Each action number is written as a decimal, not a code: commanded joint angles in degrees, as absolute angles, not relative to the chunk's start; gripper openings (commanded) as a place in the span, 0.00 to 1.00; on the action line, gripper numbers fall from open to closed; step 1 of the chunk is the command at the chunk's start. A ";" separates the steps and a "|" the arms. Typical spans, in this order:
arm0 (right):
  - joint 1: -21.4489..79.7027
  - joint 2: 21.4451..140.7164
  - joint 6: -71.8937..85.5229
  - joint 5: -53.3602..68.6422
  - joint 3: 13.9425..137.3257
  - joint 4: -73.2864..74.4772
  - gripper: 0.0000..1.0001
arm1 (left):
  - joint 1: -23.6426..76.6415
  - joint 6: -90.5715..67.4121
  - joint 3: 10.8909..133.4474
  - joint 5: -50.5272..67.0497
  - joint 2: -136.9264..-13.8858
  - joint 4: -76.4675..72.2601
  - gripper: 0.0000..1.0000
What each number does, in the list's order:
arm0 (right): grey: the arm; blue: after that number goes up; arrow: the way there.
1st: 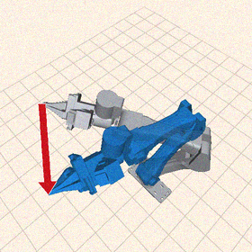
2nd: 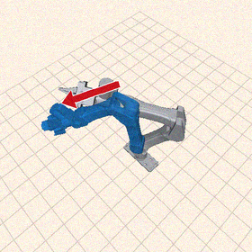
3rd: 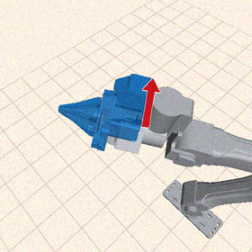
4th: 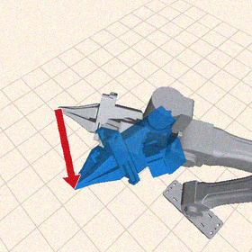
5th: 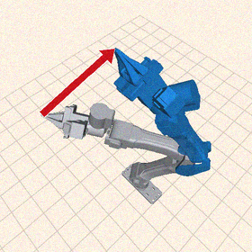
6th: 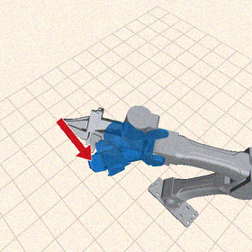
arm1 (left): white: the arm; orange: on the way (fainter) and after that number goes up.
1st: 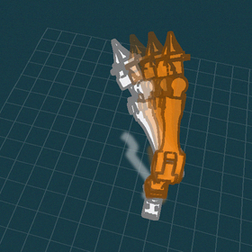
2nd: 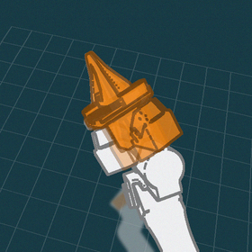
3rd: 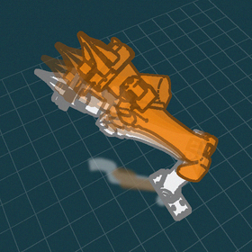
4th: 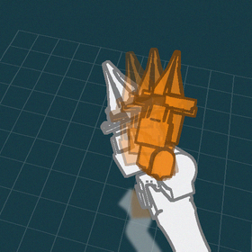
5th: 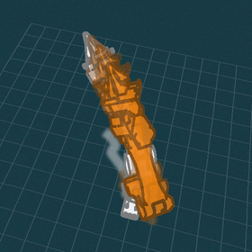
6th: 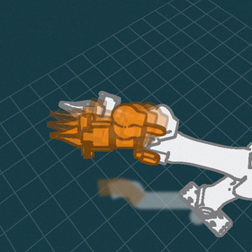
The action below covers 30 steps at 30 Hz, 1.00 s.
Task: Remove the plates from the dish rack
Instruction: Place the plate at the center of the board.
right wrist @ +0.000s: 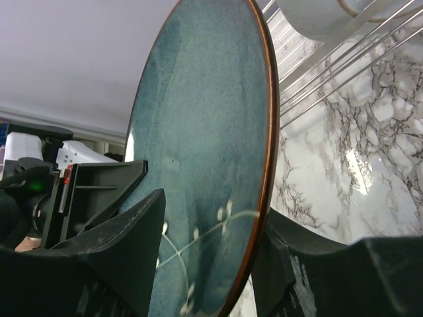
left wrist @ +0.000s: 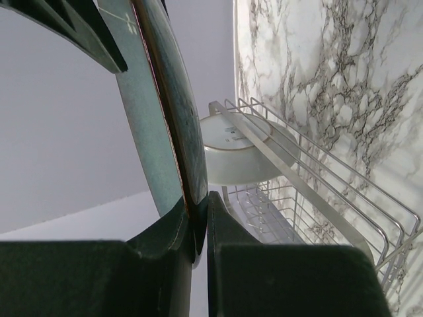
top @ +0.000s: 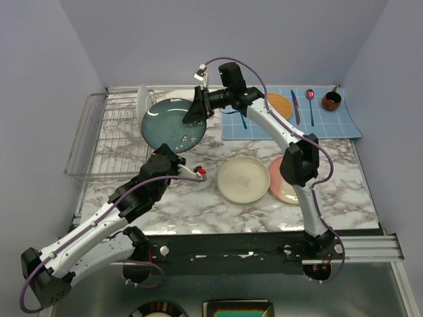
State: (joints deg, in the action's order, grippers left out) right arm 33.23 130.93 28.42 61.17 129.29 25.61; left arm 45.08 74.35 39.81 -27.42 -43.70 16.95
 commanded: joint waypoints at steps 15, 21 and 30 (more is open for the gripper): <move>34.01 131.13 23.91 60.73 131.39 29.53 0.40 | 45.70 75.59 40.61 -29.18 -40.34 10.63 0.00; 33.58 131.40 23.29 60.29 131.92 30.41 0.34 | 45.53 75.41 39.47 -29.27 -39.46 11.34 0.00; 32.78 131.75 22.41 59.68 132.98 31.55 0.26 | 45.44 75.24 37.00 -29.36 -38.06 11.42 0.00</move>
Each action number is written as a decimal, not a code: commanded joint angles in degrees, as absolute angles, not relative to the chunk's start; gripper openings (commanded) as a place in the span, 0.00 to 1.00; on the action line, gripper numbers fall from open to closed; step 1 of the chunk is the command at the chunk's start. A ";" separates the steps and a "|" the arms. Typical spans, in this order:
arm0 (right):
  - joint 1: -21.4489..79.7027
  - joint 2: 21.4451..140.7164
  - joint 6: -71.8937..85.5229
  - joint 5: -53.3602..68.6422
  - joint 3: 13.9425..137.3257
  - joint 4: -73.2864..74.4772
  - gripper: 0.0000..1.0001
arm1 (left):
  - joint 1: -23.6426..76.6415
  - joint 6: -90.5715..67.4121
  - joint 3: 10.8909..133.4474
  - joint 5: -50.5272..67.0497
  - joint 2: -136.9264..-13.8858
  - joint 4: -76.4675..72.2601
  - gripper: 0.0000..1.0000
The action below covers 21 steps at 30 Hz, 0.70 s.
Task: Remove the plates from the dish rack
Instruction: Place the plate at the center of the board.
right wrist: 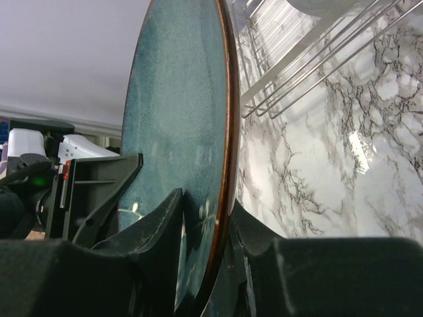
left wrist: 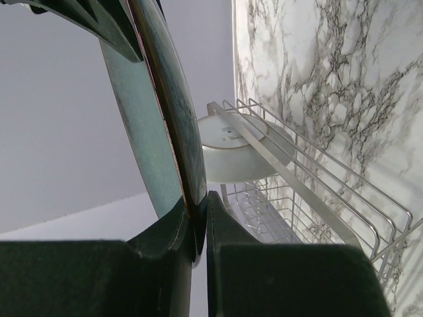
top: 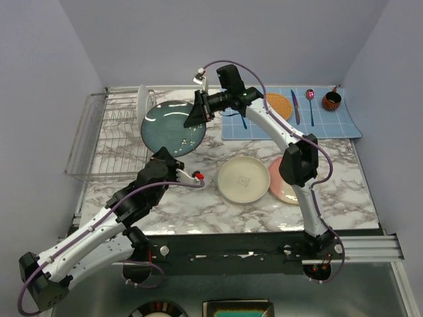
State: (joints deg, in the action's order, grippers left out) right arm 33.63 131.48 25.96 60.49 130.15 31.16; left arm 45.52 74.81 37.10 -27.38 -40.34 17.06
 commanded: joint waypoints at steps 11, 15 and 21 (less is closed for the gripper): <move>32.52 131.92 21.36 59.33 132.01 32.69 0.01 | 44.82 74.88 35.16 -29.53 -36.91 10.99 0.00; 32.43 131.40 21.45 59.06 131.66 32.61 0.01 | 44.56 75.32 34.45 -29.79 -36.65 9.85 0.00; 31.99 131.22 20.92 58.80 131.66 33.22 0.00 | 44.12 75.50 34.10 -29.71 -36.21 9.67 0.00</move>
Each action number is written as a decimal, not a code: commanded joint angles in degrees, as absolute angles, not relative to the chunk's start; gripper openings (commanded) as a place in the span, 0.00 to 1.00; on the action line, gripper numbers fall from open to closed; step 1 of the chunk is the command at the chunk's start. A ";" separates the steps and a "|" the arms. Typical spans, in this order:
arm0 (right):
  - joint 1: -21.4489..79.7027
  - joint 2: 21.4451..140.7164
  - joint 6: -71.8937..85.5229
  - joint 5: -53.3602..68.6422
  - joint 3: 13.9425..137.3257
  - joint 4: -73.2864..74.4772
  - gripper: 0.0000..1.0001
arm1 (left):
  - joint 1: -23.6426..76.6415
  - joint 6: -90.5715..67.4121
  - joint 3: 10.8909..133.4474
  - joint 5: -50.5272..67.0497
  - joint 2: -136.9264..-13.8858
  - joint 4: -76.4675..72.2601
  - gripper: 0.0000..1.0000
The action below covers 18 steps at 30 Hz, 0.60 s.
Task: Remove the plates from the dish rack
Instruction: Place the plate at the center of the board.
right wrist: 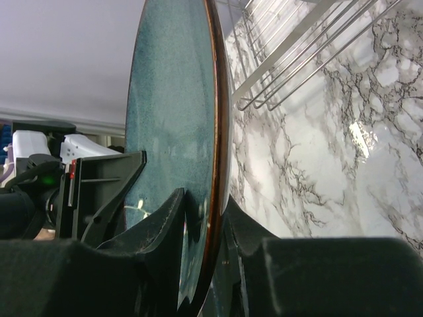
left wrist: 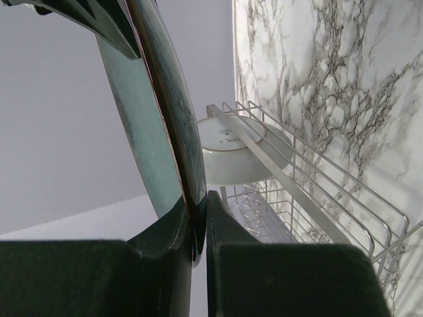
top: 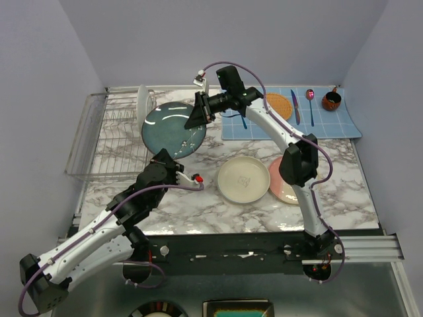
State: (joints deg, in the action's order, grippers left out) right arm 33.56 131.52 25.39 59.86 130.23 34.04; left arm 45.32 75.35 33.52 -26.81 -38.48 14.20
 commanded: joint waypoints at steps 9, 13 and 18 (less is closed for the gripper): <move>28.83 130.61 19.69 58.62 131.66 34.98 0.01 | 43.86 75.93 33.31 -29.71 -35.51 9.76 0.00; 27.86 130.08 20.39 61.16 129.82 34.02 0.01 | 43.77 76.99 31.91 -30.06 -35.25 8.09 0.00; 27.68 129.73 22.14 64.24 127.10 32.26 0.01 | 43.59 78.57 30.24 -30.15 -35.42 4.93 0.00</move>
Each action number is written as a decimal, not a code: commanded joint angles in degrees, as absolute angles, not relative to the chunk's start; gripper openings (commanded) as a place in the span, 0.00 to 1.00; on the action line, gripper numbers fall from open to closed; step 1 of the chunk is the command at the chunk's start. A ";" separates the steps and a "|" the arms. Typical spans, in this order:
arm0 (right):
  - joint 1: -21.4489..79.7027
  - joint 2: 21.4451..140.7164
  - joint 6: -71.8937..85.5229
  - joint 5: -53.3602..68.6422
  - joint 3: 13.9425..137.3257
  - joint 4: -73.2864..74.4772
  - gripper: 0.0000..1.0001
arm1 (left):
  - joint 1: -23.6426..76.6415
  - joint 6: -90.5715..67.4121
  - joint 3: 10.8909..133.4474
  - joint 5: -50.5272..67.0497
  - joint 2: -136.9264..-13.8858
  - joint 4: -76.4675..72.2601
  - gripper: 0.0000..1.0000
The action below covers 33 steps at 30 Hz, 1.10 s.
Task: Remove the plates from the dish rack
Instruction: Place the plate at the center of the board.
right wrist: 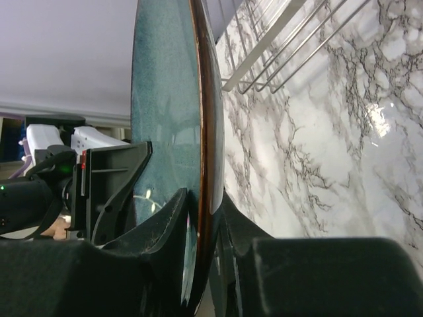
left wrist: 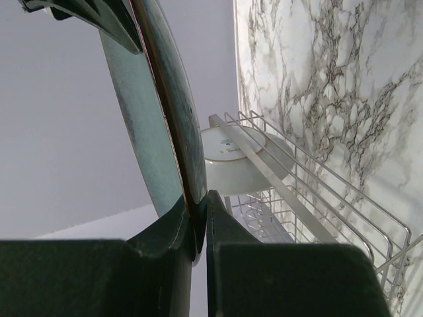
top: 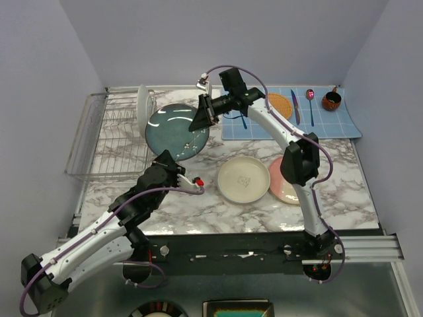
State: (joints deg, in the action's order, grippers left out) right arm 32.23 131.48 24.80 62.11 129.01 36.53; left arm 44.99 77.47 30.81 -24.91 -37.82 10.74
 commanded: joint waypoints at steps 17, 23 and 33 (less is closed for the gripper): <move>27.60 128.58 24.43 66.80 122.70 26.90 0.01 | 43.07 83.06 27.51 -31.47 -35.68 -1.05 0.24; 27.60 128.58 25.84 68.03 122.52 25.31 0.01 | 42.80 83.23 26.98 -31.46 -35.42 -2.55 0.47; 27.60 128.50 26.19 68.12 121.47 24.79 0.01 | 42.19 82.71 26.28 -30.94 -34.72 -3.52 0.52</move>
State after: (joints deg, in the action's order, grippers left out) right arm 27.05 131.46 25.45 64.29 121.89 28.40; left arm 42.59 83.02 26.55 -29.45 -35.51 -1.45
